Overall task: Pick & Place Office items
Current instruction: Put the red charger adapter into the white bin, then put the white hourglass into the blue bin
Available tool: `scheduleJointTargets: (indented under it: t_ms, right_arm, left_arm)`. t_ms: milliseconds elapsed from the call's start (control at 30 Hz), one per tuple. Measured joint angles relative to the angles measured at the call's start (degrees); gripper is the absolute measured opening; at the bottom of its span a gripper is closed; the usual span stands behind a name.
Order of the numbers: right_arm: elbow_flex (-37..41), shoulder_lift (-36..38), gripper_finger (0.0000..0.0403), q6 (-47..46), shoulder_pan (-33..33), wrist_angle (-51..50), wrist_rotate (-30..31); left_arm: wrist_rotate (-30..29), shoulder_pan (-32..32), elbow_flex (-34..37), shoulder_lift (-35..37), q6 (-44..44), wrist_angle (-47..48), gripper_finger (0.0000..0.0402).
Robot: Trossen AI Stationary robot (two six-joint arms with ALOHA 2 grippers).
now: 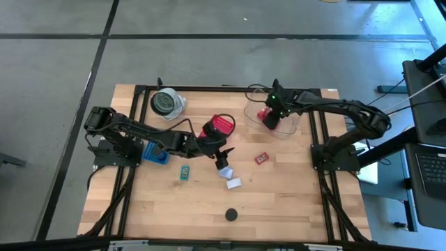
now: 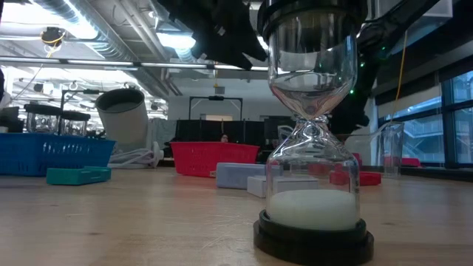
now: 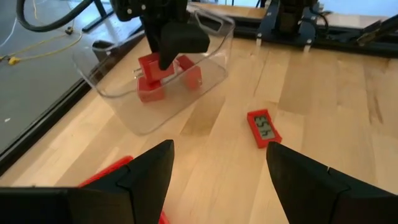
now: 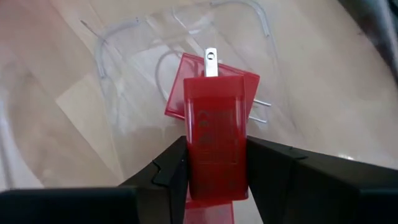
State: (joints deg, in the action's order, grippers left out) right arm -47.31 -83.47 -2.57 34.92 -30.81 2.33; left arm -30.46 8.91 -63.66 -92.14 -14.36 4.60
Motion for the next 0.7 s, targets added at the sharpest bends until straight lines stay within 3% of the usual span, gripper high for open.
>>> scheduleJointTargets:
  t_ms: [167,467,700]
  right_arm:
    - [-0.07,-0.63,0.0143,0.0,0.0,0.52,-0.02]
    - [-0.04,-0.65,0.0241,0.02,0.0,1.55,-0.09]
    - [-0.22,-0.5,0.0292,0.36,-0.02,1.46,-0.22]
  left_arm:
    - [0.02,0.0,0.0,0.0,-0.98,2.06,0.0253]
    - [0.09,0.0,0.02,0.0,-1.56,3.51,0.0253]
    - [0.14,0.0,0.02,0.0,-3.25,5.14,0.0253]
